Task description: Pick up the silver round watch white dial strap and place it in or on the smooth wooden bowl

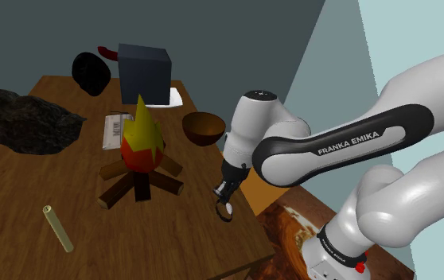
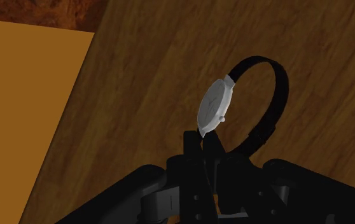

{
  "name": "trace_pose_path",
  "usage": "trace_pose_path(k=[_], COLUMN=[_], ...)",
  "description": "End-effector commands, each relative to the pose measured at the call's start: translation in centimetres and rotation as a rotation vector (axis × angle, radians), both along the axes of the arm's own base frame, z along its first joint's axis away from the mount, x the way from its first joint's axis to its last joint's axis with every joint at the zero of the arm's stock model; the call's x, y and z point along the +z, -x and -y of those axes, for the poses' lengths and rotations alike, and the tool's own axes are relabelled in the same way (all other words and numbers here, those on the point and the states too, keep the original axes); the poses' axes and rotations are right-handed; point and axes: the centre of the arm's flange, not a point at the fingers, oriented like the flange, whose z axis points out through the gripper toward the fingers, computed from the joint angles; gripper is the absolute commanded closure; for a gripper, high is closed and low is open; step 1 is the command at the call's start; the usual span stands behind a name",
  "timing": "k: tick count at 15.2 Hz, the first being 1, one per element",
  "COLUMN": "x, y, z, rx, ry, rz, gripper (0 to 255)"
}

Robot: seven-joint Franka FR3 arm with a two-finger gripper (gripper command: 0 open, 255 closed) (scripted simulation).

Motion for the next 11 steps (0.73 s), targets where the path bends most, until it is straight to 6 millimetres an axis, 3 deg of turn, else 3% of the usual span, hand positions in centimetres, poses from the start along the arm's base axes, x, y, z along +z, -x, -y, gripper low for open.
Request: trace_pose_path(k=[1, 11], x=[0.0, 4.7], y=[0.0, 0.0], z=[0.0, 0.0], rx=[0.000, 0.000], ry=[0.000, 0.000], rz=[0.000, 0.000], gripper=[255, 255])
